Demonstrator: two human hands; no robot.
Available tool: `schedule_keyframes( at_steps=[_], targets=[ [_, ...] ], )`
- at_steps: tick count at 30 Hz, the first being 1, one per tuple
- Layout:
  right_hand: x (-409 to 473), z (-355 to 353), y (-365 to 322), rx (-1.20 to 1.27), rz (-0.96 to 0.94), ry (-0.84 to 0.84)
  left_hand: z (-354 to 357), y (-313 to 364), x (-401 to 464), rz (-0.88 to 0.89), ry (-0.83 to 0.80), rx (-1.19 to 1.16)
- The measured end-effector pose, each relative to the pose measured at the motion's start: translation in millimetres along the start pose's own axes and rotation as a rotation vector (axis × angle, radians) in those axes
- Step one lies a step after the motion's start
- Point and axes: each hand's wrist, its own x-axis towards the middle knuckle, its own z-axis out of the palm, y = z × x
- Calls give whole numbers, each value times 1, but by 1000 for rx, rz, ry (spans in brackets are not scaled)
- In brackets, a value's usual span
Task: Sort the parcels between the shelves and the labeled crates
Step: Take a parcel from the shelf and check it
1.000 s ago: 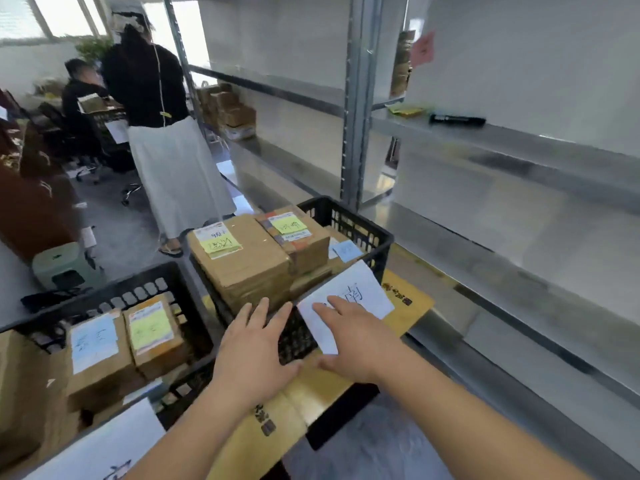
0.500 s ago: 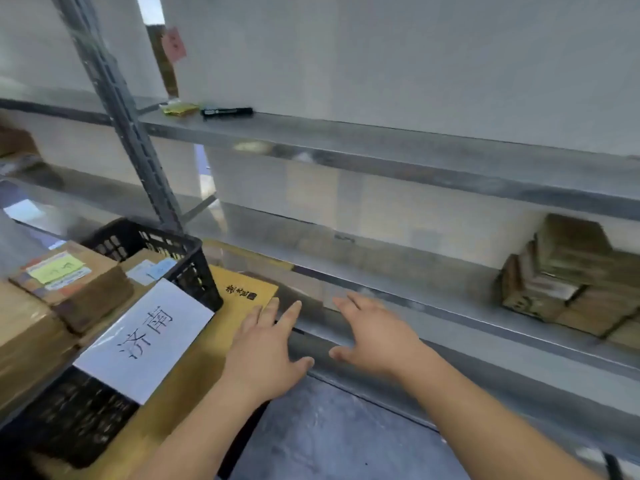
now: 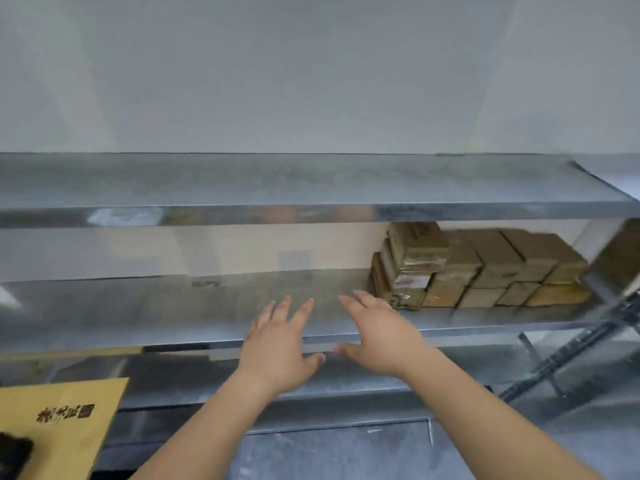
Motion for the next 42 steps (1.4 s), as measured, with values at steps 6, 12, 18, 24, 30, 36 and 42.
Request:
schedule_keyframes(
  at_steps=[6,12,18,24,30,36,42],
  targets=[
    [19,-22,49,61,112,87,-10,38,73,153,-48,36],
    [25,-40,105,97,170,203,-11,90,121,207,-64,-1],
    [49,-74,175,92,230,274,-8,144,168,196,-77,-39],
    [94,-87,239,324,227,236,-2,191,219,26,-65,-242],
    [125,-74,272,631,230,214,6,222,241,-166,-33,-419],
    [106,-75,278,669,104,-25,4,222,209,-308,83,-531],
    [63,-53,249,654,-46,-57,30,192,139,-139,87,-673]
  ],
)
